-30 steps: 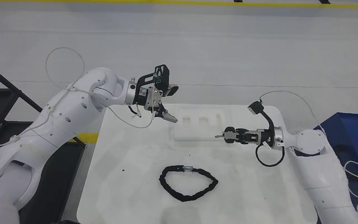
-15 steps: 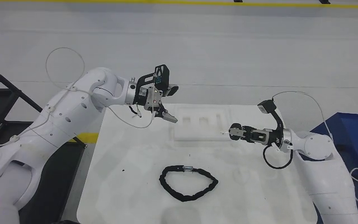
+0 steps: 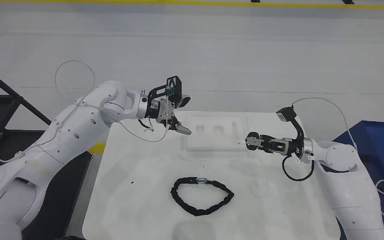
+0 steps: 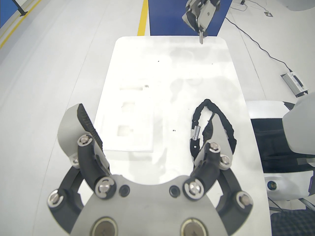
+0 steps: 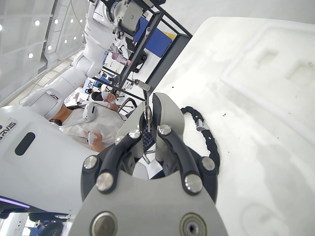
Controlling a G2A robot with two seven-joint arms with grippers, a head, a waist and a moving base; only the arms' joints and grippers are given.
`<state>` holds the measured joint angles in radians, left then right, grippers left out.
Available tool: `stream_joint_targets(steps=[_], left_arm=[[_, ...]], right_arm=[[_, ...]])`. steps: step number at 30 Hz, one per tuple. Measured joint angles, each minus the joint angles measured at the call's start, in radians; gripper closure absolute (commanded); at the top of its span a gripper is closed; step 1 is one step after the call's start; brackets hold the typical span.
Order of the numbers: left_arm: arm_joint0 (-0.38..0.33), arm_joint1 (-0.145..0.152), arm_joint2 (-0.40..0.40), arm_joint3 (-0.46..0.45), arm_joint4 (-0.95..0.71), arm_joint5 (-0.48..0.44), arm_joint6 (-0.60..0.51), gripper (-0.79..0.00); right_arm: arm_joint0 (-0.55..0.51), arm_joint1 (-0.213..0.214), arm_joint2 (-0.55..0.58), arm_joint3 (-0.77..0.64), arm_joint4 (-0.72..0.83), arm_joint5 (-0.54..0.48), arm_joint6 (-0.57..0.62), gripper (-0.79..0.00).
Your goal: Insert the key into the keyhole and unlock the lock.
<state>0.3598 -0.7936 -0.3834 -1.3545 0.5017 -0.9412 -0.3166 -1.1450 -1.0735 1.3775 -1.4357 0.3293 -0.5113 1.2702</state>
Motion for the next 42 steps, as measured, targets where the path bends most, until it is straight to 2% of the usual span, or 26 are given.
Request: stream_joint_targets(steps=[5,15,23,30,35,42], left_arm=[[0.079,-0.012,0.028,0.008,0.054,-0.008,0.009,-0.785],[0.185,-0.063,0.044,0.038,0.268,-0.001,0.156,-0.785],[0.228,-0.114,0.068,0.066,0.454,0.022,0.231,-0.785],[0.254,-0.165,0.092,0.128,0.533,-0.021,0.29,-0.785],[0.271,-0.186,0.105,0.155,0.589,-0.07,0.31,-0.785],[0.293,-0.205,0.117,0.186,0.642,-0.071,0.338,-0.785]], right_arm=[[0.0,0.0,0.0,0.0,0.0,0.0,0.0,0.0],[0.0,0.0,0.0,0.0,0.0,0.0,0.0,0.0],[0.0,0.0,0.0,0.0,0.0,0.0,0.0,0.0],[0.0,0.0,0.0,0.0,0.0,0.0,0.0,0.0],[0.0,0.0,0.0,0.0,0.0,0.0,0.0,0.0],[0.0,0.0,0.0,0.0,0.0,0.0,0.0,0.0]])
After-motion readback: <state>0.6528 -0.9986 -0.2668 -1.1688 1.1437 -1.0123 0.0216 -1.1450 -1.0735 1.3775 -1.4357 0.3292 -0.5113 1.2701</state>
